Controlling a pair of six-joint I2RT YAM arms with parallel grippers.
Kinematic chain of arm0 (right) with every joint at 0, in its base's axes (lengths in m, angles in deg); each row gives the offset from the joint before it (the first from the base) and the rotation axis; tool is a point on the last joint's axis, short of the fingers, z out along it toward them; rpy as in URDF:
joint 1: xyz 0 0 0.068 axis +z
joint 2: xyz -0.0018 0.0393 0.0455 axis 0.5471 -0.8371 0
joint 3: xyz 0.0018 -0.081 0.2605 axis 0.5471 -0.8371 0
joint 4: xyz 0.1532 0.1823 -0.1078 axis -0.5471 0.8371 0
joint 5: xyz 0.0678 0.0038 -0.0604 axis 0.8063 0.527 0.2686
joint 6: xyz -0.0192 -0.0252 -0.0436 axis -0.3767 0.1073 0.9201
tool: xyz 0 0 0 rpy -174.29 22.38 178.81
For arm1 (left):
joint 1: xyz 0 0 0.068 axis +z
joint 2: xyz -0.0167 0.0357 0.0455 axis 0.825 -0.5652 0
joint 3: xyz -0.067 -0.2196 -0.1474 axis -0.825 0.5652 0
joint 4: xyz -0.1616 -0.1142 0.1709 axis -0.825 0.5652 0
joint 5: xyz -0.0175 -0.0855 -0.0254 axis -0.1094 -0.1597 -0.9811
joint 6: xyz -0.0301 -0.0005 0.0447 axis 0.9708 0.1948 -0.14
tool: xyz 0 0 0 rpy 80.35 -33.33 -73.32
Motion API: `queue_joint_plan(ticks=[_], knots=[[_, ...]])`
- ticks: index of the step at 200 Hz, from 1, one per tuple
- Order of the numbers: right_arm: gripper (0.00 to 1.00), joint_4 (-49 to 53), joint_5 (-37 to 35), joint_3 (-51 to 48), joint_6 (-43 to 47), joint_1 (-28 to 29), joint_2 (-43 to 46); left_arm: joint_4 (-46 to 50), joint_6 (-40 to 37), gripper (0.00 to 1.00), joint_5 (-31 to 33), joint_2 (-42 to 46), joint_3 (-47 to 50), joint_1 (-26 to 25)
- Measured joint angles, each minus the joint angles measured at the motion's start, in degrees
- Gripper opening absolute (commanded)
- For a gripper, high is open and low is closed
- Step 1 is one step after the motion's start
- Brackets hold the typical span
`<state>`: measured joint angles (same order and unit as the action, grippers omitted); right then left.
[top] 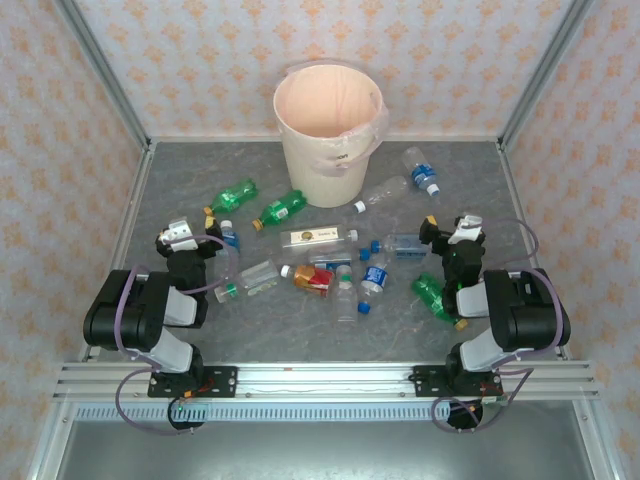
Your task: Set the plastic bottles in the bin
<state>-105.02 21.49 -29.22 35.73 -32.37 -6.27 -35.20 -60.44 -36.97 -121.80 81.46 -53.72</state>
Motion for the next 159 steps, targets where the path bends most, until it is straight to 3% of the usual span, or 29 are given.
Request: queue_joint_plan(ticks=[159], knots=[[1.00,0.02,0.00,0.00,0.00,0.00,0.00,0.44,-0.02,0.99,0.02,0.00,-0.85,-0.07]])
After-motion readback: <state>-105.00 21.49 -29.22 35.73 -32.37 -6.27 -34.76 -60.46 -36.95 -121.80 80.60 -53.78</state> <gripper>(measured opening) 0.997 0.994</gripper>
